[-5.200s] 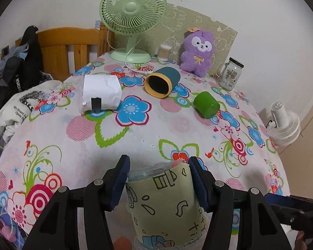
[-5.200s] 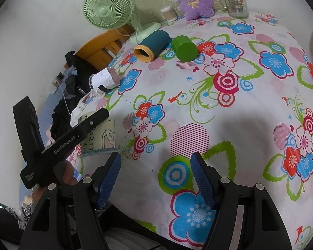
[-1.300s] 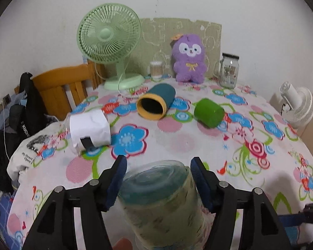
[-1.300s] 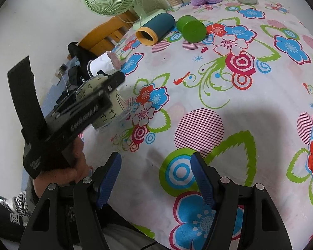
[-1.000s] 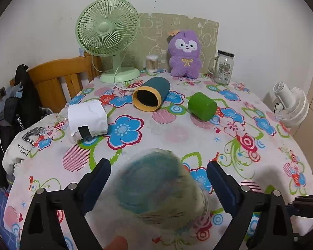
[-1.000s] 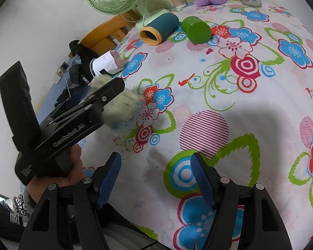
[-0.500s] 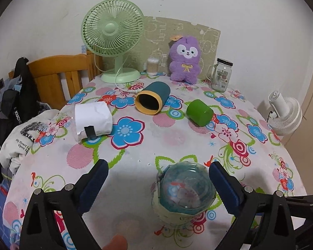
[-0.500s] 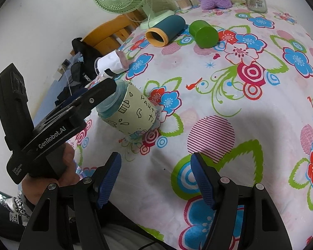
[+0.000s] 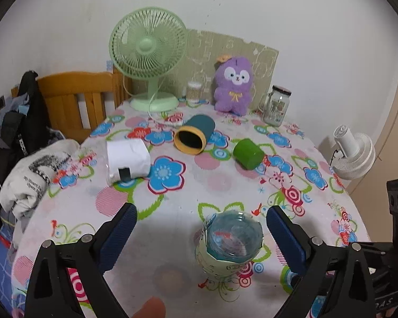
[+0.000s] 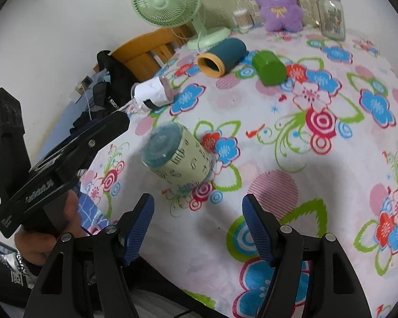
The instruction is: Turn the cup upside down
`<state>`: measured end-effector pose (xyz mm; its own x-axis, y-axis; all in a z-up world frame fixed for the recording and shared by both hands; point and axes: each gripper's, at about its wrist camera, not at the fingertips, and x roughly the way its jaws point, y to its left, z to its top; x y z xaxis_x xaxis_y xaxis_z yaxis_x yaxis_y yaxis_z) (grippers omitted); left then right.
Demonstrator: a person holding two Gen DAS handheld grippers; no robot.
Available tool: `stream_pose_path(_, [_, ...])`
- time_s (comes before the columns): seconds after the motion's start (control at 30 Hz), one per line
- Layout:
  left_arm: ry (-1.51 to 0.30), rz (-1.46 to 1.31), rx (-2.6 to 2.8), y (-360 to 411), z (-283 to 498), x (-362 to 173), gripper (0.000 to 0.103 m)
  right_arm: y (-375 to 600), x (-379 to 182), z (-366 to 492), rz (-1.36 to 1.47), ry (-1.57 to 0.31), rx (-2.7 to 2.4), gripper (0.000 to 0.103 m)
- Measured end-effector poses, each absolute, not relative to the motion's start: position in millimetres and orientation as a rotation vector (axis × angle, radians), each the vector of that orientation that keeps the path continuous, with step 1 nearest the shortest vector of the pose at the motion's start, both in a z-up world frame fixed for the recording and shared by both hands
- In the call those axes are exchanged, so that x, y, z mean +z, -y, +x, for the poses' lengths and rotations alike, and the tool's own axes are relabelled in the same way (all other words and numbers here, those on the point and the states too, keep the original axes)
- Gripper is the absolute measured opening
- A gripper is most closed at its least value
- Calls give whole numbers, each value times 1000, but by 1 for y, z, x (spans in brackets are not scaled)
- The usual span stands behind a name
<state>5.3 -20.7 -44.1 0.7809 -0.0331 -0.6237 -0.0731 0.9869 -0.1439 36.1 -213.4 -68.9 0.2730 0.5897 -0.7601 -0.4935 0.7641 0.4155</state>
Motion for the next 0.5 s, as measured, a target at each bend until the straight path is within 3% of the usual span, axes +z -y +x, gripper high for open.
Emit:
stream_pose_path(0.13, [-644,-149,29,19,-2,-31,103,210,-54,33,79,-1016,700,88])
stream_pose_path(0.5, [-609,-147,52,11,-19,-6,103,205,-8,16,-8,-860,636,94])
